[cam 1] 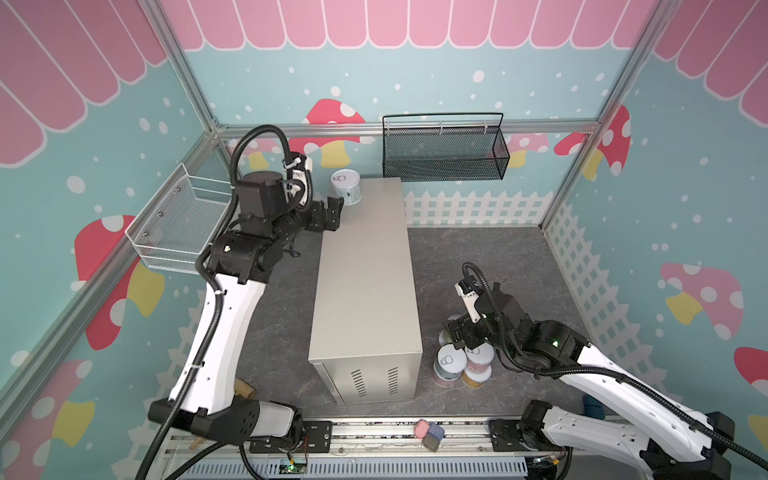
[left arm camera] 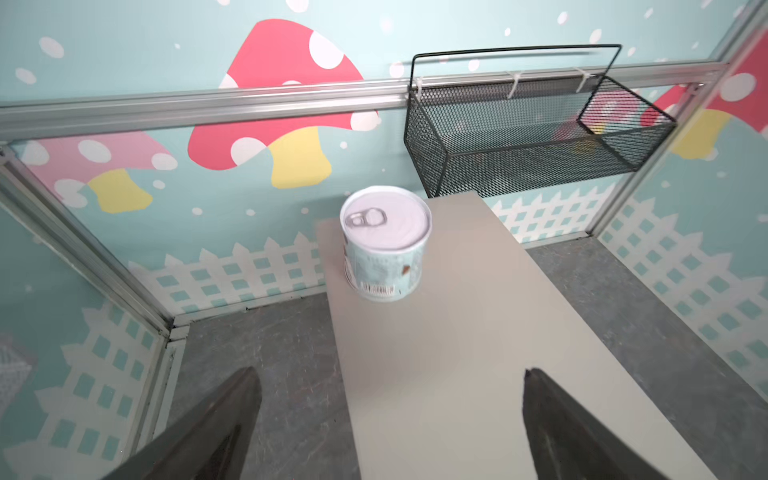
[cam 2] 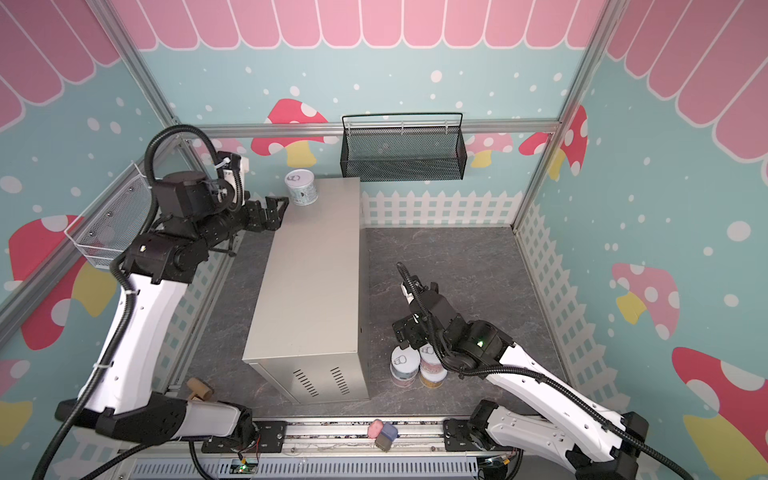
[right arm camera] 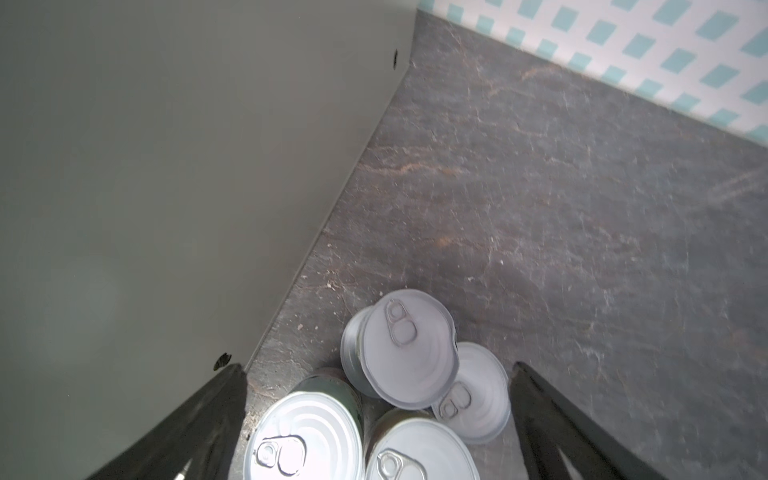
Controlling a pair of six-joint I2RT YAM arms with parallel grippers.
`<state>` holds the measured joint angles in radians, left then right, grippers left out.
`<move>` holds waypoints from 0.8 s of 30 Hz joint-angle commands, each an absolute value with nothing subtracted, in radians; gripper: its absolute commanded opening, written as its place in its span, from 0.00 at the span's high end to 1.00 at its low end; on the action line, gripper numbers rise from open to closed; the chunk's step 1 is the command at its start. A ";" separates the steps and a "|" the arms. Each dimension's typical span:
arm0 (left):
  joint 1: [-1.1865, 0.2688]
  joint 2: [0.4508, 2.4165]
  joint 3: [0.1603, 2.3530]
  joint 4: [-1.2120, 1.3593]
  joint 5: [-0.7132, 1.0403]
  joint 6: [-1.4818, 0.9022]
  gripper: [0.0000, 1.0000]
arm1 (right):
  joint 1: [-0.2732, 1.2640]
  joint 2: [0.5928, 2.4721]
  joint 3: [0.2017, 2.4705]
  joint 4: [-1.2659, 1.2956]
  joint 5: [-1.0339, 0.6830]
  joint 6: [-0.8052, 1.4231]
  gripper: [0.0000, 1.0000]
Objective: Place and organize the canned foods onto the counter
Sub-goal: 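Grasp a green-label can from the cluster with the right gripper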
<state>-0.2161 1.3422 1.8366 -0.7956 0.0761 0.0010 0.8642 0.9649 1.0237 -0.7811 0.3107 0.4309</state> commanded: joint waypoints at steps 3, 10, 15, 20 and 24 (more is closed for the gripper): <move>-0.210 1.205 1.654 -0.840 0.220 -0.052 0.01 | 0.810 0.984 1.041 -0.869 0.300 0.503 0.01; -0.210 1.064 1.427 -0.776 0.382 -0.017 0.01 | 0.677 1.039 1.032 -0.805 0.104 0.392 0.01; -0.209 1.005 1.364 -0.722 0.431 -0.015 0.01 | 0.615 1.066 1.015 -0.783 0.032 0.313 0.01; -0.182 0.984 1.337 -0.670 0.481 -0.040 0.01 | 0.595 1.106 0.993 -0.754 0.013 0.277 0.01; -0.147 0.972 1.322 -0.633 0.531 -0.063 0.01 | 0.589 1.133 0.984 -0.732 0.000 0.275 0.01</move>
